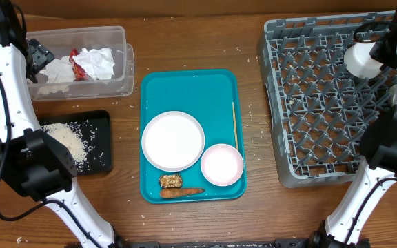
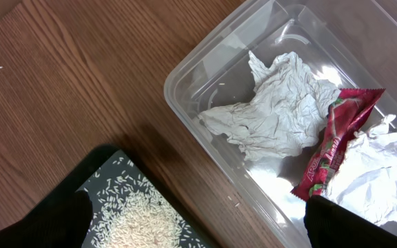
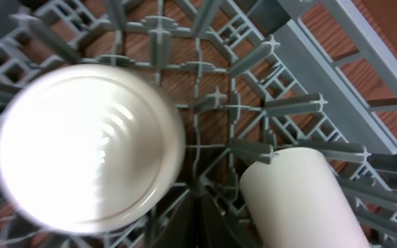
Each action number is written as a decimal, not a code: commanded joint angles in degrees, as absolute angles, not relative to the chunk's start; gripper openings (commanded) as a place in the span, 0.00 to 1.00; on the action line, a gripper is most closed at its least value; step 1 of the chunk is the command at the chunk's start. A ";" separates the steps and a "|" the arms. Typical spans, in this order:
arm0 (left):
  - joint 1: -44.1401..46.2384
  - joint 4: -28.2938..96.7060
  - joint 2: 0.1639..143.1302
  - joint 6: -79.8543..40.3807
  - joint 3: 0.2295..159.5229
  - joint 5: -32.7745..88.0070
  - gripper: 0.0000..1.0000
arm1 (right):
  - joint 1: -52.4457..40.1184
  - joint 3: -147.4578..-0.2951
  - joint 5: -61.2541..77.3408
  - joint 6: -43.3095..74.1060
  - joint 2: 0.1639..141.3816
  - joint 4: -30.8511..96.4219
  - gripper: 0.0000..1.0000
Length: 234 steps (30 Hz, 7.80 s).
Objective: Sort waste into correct bins and load items into the dishwasher
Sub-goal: 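Release the bowl and lift the right gripper away, then reach the right gripper to the small pink-rimmed bowl on the teal tray, then grasp the pink-rimmed bowl rim with the right gripper and lift, then carry the bowl right and lower it inverted into the rack, then release the bowl in the rack and raise the right gripper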
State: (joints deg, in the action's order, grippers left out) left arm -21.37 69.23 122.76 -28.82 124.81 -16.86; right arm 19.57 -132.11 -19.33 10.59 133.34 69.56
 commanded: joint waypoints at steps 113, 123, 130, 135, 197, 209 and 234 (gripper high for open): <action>-20.93 69.19 120.62 -29.80 125.03 -16.88 1.00 | -18.09 -109.43 17.41 17.67 107.92 85.76 0.04; -20.93 69.19 120.62 -29.80 125.03 -16.88 1.00 | 17.37 -108.29 39.35 0.01 104.53 80.05 0.04; -20.93 69.19 120.62 -29.80 125.03 -16.88 1.00 | 31.46 -103.26 59.18 -13.93 104.60 76.64 0.04; -20.93 69.19 120.62 -29.80 125.03 -16.88 1.00 | 34.68 -95.53 64.88 -17.19 104.64 70.39 0.04; -20.93 69.19 120.62 -29.80 125.03 -16.88 1.00 | 35.48 -93.69 18.90 11.05 107.83 65.54 0.17; -20.93 69.19 120.62 -29.80 125.03 -16.88 1.00 | 35.48 -96.62 9.45 15.57 107.79 75.57 0.42; -20.93 69.19 120.62 -29.80 125.03 -16.88 1.00 | 28.67 -100.44 9.41 15.88 109.21 59.83 0.04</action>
